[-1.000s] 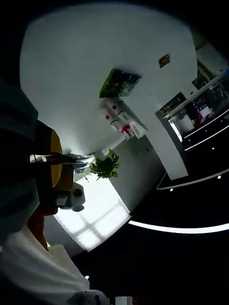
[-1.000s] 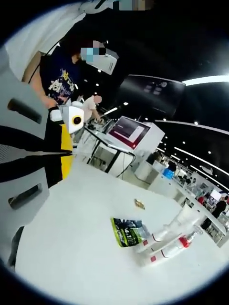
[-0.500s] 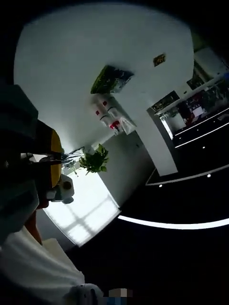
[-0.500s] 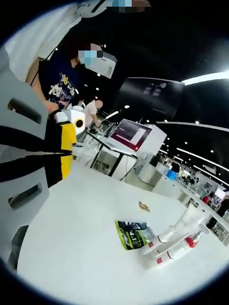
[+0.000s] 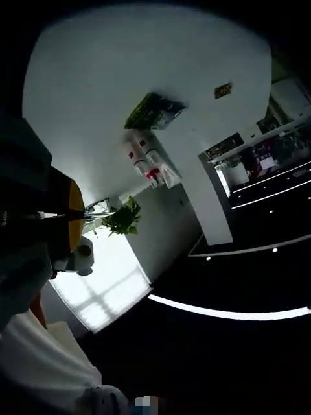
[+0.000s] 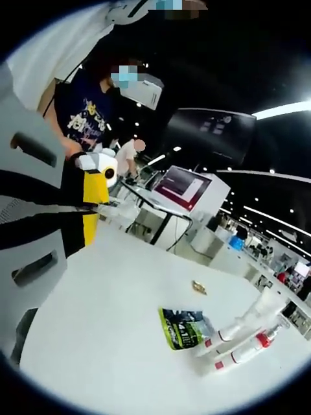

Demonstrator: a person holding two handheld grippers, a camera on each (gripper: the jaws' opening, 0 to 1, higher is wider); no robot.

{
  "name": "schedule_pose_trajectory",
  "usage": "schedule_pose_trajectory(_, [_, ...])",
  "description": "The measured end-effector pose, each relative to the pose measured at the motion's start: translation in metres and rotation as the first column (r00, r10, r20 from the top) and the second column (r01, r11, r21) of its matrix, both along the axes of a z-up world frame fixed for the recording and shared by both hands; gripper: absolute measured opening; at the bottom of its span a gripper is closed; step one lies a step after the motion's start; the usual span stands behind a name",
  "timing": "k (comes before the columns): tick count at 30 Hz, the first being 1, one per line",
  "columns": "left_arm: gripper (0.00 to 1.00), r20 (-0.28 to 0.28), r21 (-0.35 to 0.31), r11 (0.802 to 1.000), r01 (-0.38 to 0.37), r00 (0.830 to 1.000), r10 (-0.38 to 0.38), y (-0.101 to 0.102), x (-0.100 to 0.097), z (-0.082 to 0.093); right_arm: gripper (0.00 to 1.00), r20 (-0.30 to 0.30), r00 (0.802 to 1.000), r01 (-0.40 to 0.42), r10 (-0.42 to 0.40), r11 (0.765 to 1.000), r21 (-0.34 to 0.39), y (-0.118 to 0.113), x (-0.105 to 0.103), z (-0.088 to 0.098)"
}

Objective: Arrange the skincare products in the storage area until every visible bottle or jar stands upright without overlapping.

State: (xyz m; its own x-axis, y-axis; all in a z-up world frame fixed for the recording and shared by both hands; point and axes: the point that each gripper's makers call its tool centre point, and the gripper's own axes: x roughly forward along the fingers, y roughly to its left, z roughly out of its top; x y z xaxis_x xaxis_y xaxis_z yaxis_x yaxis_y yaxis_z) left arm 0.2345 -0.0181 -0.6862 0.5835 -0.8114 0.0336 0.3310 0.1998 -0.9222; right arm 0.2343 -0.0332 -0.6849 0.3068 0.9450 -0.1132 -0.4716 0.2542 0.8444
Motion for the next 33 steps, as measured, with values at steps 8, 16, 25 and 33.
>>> schedule_pose_trajectory(8, [0.01, -0.011, 0.003, 0.999, 0.039, 0.999, -0.039, -0.006, -0.005, -0.003, 0.00, -0.039, 0.997, 0.070, -0.069, 0.997, 0.030, -0.011, 0.011, 0.000])
schedule_pose_trajectory(16, [0.01, -0.016, 0.002, 0.997, 0.081, 0.997, -0.081, -0.011, -0.010, -0.008, 0.13, 0.059, 0.993, 0.106, -0.104, 0.994, -0.020, -0.003, 0.018, 0.003])
schedule_pose_trajectory(25, [0.00, -0.013, 0.013, 0.997, 0.082, 0.997, -0.081, -0.006, -0.009, -0.008, 0.04, 0.106, 0.993, 0.061, -0.051, 0.994, -0.086, 0.006, 0.019, 0.000])
schedule_pose_trajectory(33, [0.00, -0.010, -0.022, 0.997, 0.070, 0.997, -0.070, 0.000, -0.004, -0.004, 0.05, 0.176, 0.984, 0.043, -0.017, 0.989, -0.144, 0.012, 0.024, 0.002])
